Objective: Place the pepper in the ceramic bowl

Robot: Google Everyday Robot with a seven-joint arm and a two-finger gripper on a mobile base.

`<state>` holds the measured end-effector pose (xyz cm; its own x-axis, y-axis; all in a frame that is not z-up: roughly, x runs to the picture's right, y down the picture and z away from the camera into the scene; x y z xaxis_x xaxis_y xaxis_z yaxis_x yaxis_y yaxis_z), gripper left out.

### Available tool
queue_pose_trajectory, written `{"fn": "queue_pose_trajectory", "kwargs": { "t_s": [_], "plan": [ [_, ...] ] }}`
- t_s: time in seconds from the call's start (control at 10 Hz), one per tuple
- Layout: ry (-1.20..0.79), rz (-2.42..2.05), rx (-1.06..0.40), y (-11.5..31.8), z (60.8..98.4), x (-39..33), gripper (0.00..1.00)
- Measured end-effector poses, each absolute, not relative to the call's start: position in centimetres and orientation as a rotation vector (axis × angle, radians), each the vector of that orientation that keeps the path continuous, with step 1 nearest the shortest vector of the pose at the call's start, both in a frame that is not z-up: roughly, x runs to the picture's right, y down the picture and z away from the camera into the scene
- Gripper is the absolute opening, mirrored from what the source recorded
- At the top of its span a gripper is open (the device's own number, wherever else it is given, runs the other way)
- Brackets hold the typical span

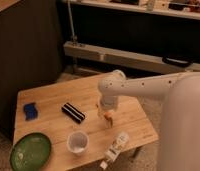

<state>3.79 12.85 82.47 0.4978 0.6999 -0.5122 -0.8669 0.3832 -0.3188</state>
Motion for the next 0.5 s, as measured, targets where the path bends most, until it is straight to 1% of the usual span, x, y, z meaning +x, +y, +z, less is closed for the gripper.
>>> {"fn": "queue_pose_trajectory", "kwargs": {
  "t_s": [0.5],
  "plan": [
    [0.337,1.019,-0.614,12.1,85.7,4.0,0.65]
  ]
}}
